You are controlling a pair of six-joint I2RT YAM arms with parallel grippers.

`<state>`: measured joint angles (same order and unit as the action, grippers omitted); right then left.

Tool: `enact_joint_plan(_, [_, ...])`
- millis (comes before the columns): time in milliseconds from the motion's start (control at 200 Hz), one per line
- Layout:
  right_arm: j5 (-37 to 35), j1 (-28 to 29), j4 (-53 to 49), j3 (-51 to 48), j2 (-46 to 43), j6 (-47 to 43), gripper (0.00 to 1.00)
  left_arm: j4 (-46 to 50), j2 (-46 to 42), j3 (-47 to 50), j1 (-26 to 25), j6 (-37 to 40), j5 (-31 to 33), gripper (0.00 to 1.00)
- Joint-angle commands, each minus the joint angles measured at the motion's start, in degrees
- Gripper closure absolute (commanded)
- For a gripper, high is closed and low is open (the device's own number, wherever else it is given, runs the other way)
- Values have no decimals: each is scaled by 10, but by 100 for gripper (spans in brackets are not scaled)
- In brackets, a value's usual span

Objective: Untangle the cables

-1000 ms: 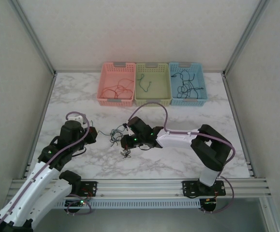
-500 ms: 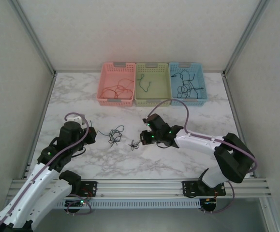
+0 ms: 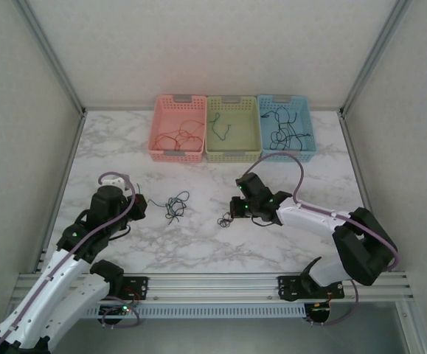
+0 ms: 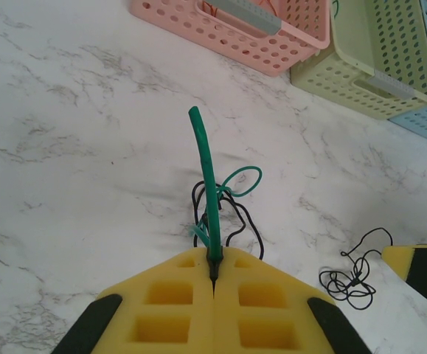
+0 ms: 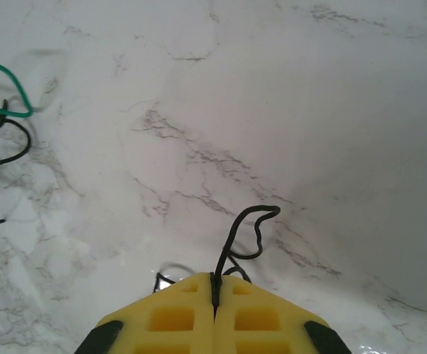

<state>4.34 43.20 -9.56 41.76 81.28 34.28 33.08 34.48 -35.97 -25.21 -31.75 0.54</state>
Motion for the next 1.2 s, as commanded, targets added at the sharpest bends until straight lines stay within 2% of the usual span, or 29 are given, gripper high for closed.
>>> enact_joint_plan(0, [54, -2, 42, -9, -38, 5, 100, -5, -3, 6, 6, -8, 1, 100])
enact_joint_plan(145, [94, -2, 60, 4, -92, -3, 100, -13, 9, 9, 6, -10, -14, 100])
enact_joint_plan(230, [96, -1, 47, 16, -120, -10, 100, -22, 19, 13, 6, -15, -26, 82])
enact_joint_plan(295, [101, -1, 40, 25, -136, -11, 100, -27, 28, 14, 6, -17, -38, 57])
enact_joint_plan(320, [105, -1, 39, 27, -140, -11, 100, -29, 31, 14, 6, -16, -44, 51])
enact_joint_plan(456, [133, -1, 57, 30, -174, -3, 100, -37, 41, -2, 6, -8, -71, 34])
enact_joint_plan(576, [143, -1, 59, 39, -197, -6, 100, -56, 51, -21, 5, 0, -119, 31])
enact_joint_plan(786, [155, -2, 65, 54, -197, 16, 100, -148, 108, -19, -17, -19, -249, 32])
enact_joint_plan(991, [153, -1, 78, 57, -161, 35, 100, -218, 195, -15, -105, -14, -248, 35])
enact_joint_plan(1196, [102, -1, 55, 43, -103, 45, 100, -252, 271, -10, -118, -15, -223, 41])
